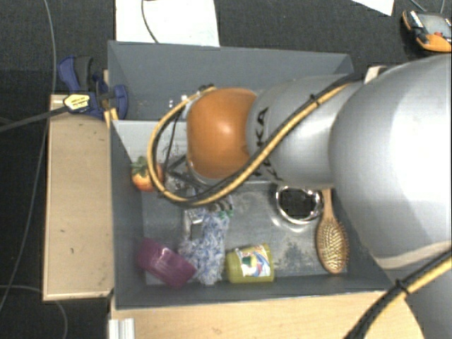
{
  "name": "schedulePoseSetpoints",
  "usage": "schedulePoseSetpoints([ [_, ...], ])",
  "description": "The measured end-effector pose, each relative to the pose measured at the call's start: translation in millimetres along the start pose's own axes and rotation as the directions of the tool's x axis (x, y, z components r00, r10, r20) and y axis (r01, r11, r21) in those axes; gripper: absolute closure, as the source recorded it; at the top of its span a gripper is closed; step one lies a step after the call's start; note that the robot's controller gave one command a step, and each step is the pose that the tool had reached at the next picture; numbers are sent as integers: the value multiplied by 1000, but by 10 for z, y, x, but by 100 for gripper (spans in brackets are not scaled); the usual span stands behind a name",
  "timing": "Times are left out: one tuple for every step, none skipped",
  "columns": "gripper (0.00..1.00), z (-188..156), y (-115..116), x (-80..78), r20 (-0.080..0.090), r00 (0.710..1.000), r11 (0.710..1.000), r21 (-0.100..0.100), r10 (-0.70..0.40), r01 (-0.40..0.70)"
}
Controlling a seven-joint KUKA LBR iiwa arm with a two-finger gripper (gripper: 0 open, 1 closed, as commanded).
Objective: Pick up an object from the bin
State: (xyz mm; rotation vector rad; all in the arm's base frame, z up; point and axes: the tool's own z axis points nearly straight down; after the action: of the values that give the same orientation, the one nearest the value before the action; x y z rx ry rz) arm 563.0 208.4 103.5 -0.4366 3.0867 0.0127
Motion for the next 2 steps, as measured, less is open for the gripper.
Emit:
schedulePoseSetpoints([
  [0,349,390,86,-15,985,985,-5,-171,171],
  [0,297,297,538,0,959,959,2,-284,284],
])
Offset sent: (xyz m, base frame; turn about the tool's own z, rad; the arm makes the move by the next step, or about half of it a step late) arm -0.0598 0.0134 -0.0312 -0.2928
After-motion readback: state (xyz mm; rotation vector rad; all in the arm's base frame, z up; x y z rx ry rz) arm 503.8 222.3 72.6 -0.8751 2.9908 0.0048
